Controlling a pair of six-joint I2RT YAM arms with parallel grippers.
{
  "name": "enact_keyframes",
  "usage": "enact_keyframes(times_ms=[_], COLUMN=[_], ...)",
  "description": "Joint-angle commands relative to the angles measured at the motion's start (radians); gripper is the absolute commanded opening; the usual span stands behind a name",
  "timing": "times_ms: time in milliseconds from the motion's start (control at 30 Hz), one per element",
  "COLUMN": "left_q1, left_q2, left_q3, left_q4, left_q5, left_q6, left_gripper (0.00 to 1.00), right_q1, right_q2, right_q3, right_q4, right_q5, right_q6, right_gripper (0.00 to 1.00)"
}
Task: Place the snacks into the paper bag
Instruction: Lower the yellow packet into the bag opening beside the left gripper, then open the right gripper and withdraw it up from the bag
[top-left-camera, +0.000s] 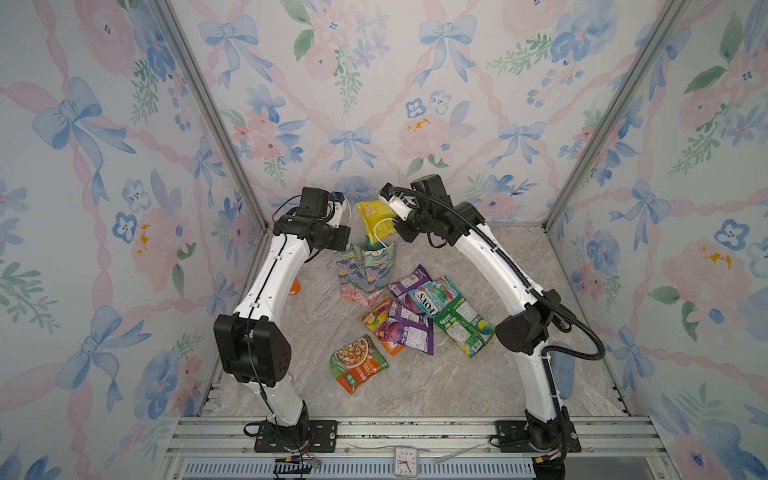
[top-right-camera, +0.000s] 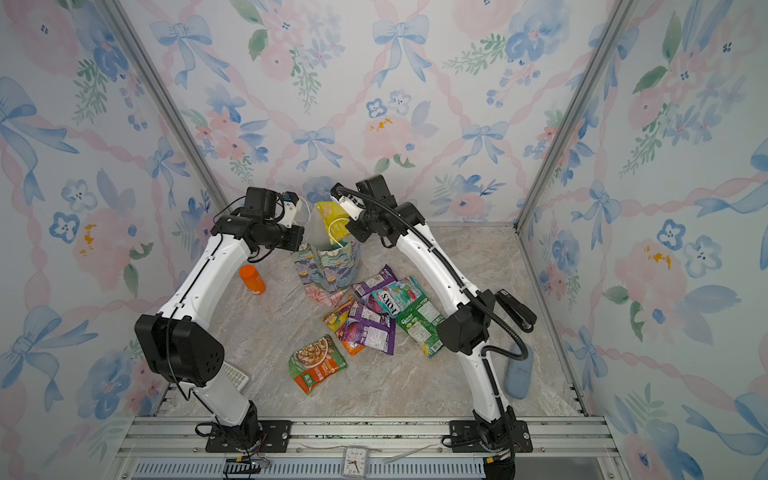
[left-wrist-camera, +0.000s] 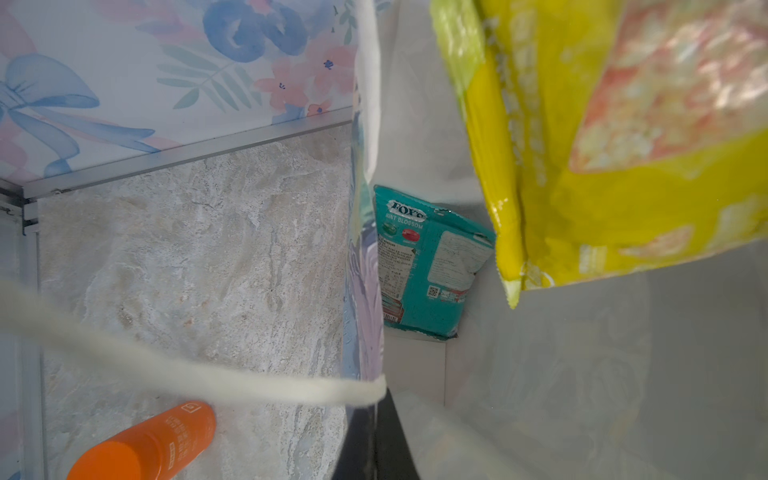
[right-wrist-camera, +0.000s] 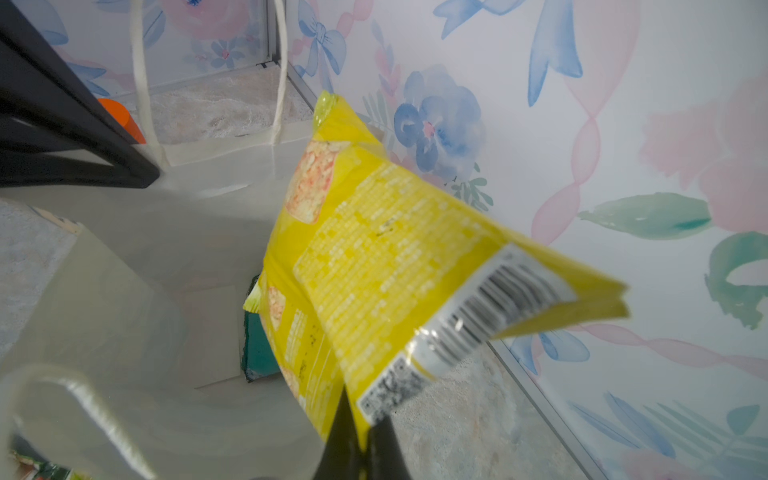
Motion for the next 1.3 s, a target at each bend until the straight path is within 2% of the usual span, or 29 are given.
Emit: enact_keyframes(times_ms=[0, 533, 1067, 1100, 1133, 1267], left_q1=[-0.003, -0.004, -0.003, -0.003, -0.004, -0.004], left_q2=[0.0, 0.005, 0.003, 0.003, 0.002, 0.006], left_q3=[0.001, 0.009, 0.004, 0.004, 0.005, 0.003], left_q4=[-0.059, -0.06, -0.059, -0.059, -0.06, -0.059], left_q5=[-0.037, -0.038, -0.04, -0.041, -0.04, -0.041], left_q6=[-0.009, -0.012, -0.01, -0.01, -0.01, -0.01], left_gripper=[0.0, 0.0, 0.0, 0.0, 0.0, 0.0], right_q1=[0.017, 0.052, 0.073, 0.074, 0.073, 0.072], right_q2=[-0.032, -0.008, 0.046, 0.049, 0.049, 0.042], right_q3=[-0.007, -0.005, 0.034, 0.039, 0.041, 0.051], right_q4=[-0.074, -0.121, -0.109, -0.106, -0.101, -0.067], right_q5=[0.009, -0.016, -0.025, -0.025, -0.02, -0.01], right_q6=[-0.043, -0.141, -0.148, -0.144, -0.138, -0.093], right_gripper=[0.0, 0.0, 0.02, 0.05, 0.12, 0.45])
